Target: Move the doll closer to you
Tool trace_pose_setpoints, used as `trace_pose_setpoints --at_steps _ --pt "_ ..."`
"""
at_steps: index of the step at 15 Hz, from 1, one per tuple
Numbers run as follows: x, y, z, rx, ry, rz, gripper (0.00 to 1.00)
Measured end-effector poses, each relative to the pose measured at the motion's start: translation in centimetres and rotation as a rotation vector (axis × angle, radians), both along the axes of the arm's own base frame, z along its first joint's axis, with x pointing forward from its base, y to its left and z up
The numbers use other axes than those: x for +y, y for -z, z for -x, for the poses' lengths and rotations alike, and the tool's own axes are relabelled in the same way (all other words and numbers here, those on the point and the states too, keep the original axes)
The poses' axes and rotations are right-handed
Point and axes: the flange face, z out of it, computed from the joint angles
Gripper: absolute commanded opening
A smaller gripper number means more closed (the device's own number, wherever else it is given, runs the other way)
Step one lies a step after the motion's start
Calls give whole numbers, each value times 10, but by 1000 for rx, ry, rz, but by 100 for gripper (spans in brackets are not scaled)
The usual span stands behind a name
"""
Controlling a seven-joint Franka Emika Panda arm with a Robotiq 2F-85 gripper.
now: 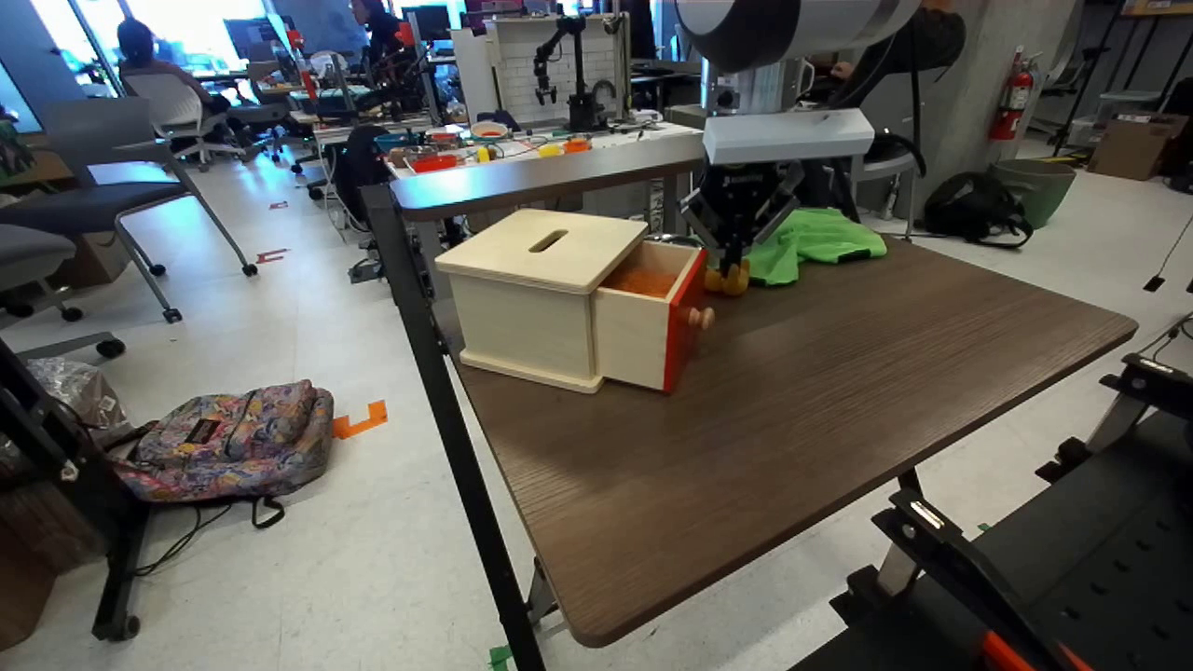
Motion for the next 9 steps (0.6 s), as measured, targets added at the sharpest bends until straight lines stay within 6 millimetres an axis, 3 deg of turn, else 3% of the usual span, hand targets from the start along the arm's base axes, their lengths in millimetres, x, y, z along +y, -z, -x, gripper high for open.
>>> trace_pose_setpoints --at_steps 5,9 --pt "-14 -7 31 36 0 10 1" --pt "-21 -40 58 28 15 6 1"
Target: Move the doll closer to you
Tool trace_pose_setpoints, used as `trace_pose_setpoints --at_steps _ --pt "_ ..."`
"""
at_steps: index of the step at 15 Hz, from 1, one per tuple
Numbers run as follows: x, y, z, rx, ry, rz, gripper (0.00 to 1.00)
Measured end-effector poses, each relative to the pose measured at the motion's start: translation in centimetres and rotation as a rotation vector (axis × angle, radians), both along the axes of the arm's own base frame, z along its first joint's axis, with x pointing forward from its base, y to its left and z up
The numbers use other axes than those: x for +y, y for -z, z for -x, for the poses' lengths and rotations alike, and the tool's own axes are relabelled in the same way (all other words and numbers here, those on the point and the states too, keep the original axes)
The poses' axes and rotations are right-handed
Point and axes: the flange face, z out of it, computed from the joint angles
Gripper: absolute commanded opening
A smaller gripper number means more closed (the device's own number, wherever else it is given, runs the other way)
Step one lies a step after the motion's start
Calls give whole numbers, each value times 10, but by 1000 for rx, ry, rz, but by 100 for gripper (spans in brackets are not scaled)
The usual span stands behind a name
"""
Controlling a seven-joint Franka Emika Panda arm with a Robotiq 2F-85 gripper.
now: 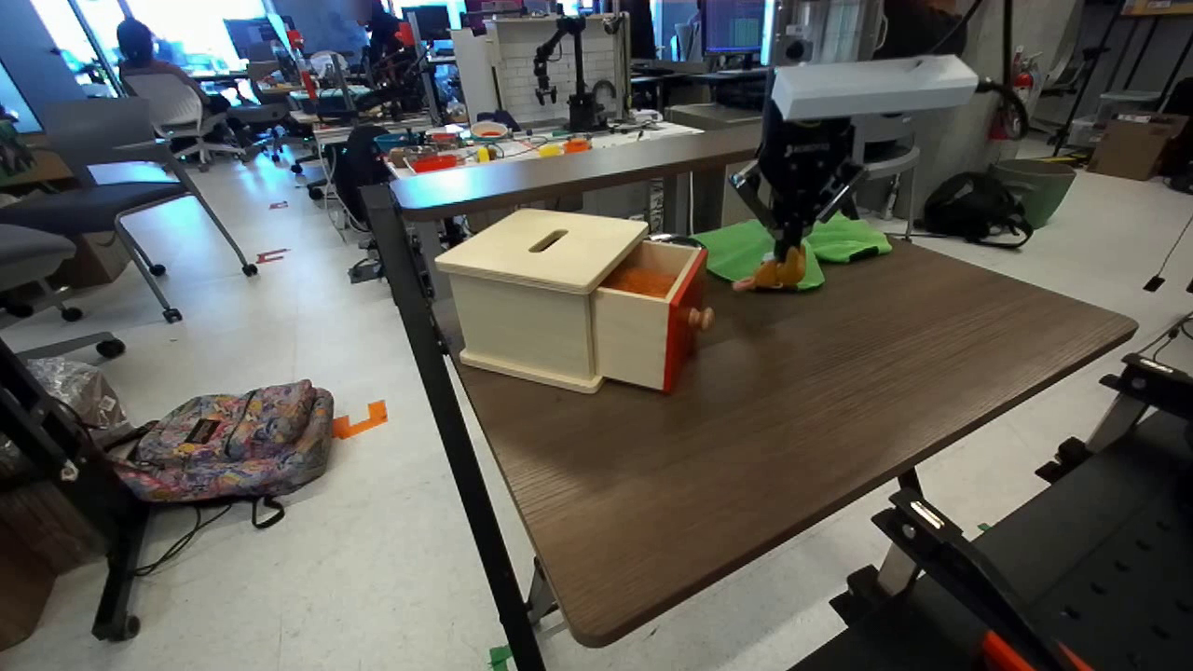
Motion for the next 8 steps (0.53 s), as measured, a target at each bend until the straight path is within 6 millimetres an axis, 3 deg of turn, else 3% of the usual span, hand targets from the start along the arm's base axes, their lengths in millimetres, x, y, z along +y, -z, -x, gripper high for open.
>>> trace_pose_setpoints --at_steps 4,8 --pt "7 -33 32 -9 -20 -4 1" --pt "38 -42 77 -8 -123 17 1"
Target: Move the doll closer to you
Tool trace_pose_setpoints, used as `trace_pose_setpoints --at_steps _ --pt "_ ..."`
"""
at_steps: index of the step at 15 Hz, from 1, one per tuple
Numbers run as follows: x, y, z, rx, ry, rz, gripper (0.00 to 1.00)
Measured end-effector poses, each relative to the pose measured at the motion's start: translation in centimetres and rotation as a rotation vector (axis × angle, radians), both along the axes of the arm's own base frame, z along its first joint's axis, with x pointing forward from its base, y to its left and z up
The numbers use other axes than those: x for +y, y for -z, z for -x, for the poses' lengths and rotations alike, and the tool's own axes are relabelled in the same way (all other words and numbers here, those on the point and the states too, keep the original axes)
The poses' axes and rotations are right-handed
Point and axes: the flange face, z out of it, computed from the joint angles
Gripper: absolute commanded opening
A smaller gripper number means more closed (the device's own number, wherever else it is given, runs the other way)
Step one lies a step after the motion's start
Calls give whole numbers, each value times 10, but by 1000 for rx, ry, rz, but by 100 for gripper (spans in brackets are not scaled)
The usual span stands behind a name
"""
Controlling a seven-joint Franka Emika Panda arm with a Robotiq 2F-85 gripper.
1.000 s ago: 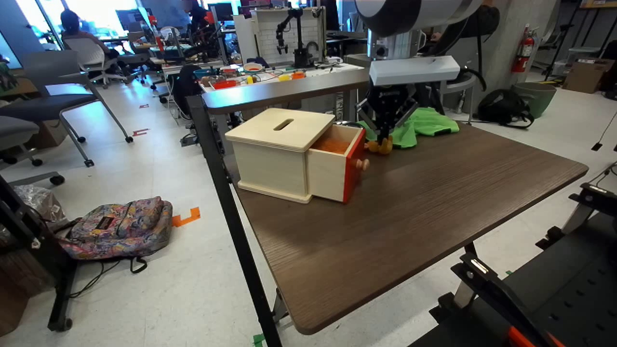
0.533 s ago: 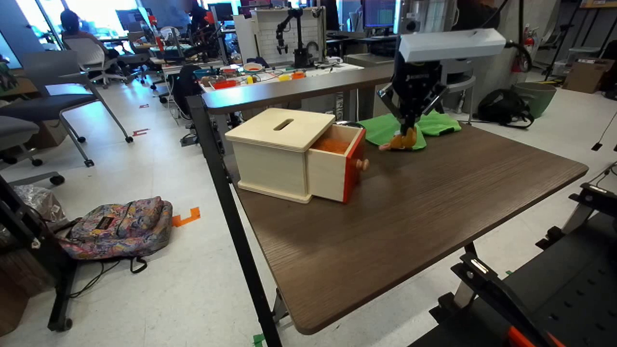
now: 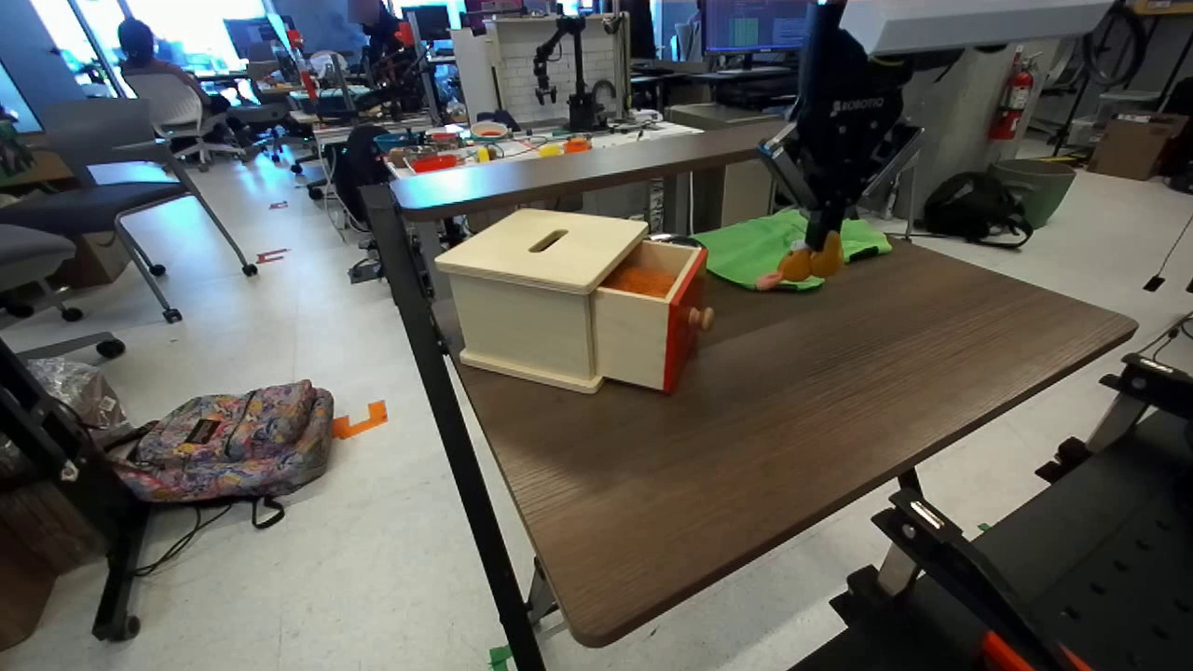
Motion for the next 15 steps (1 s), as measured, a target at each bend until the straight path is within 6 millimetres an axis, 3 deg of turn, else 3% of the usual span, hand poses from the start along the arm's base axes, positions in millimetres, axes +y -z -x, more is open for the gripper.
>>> trace_pose_setpoints --at_steps 3,6,11,15 --pt "28 0 33 10 -83 25 1" --pt "52 2 53 23 -148 43 1" --pt "78 10 62 42 -207 39 1" --pt "84 29 60 73 -234 40 1"
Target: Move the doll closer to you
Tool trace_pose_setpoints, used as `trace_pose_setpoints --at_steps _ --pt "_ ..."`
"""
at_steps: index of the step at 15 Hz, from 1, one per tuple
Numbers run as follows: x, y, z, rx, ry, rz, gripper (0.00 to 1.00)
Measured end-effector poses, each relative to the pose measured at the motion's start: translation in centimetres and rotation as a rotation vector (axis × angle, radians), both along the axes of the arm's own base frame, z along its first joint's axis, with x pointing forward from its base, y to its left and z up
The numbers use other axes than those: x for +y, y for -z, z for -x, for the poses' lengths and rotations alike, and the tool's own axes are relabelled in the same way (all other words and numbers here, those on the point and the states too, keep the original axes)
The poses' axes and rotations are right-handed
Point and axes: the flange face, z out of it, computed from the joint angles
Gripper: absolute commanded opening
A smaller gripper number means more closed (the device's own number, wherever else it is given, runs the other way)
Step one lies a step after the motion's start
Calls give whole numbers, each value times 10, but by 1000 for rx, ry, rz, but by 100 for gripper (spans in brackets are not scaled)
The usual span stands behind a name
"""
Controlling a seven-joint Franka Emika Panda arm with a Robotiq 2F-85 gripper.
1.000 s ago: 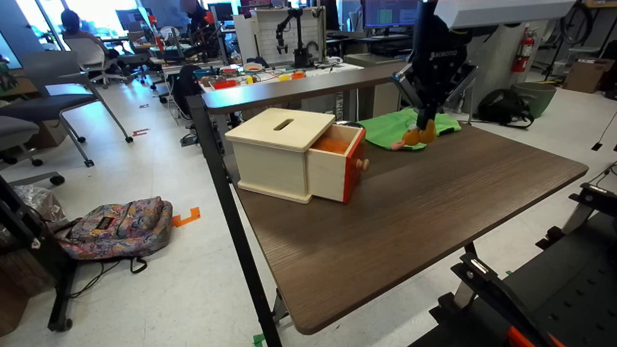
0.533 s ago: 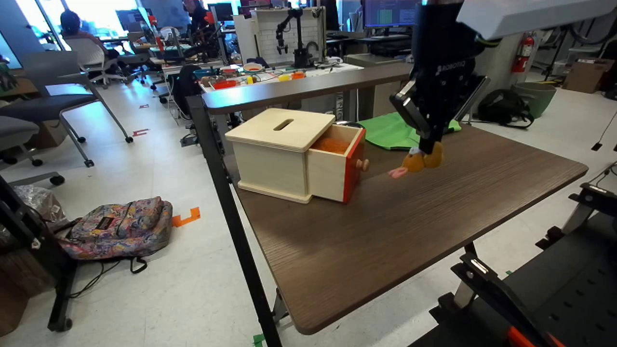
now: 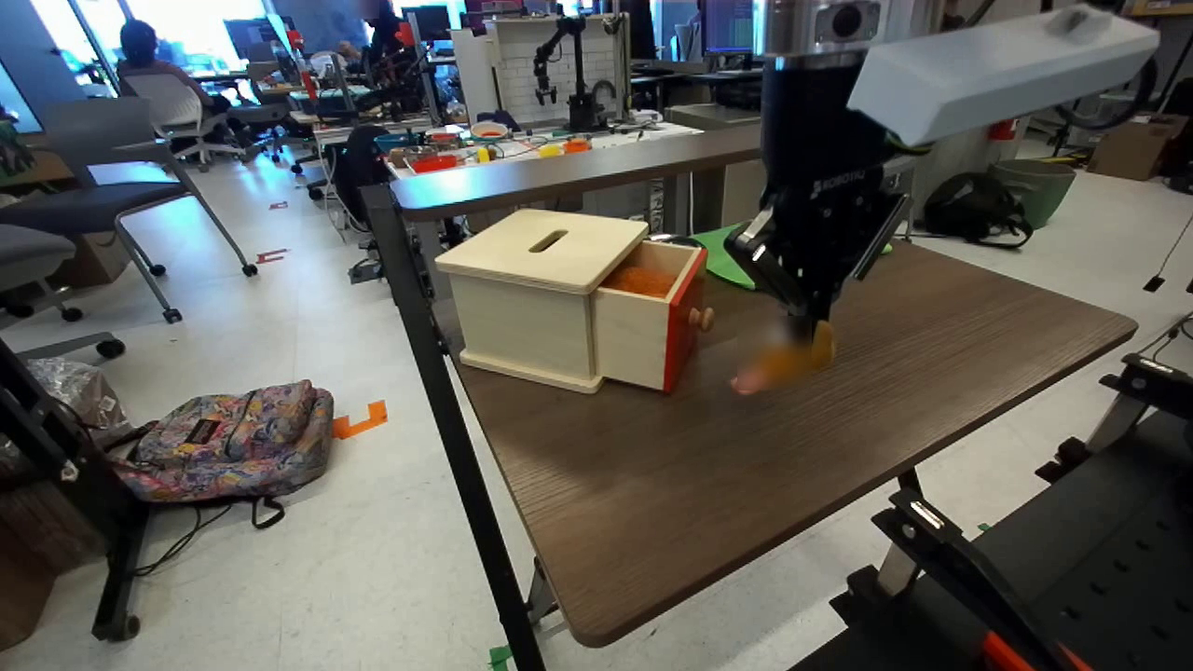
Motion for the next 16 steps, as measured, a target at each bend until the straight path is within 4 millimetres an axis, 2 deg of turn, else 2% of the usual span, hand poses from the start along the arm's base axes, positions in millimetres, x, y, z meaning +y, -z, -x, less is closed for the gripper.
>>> trace_pose_setpoints --at_steps 7,8,10,16 --pt "-10 36 -14 66 0 18 1" --pt "-13 38 -17 75 3 22 31" --pt "-18 41 -21 89 12 31 39" --pt "-29 37 -31 114 37 54 83"
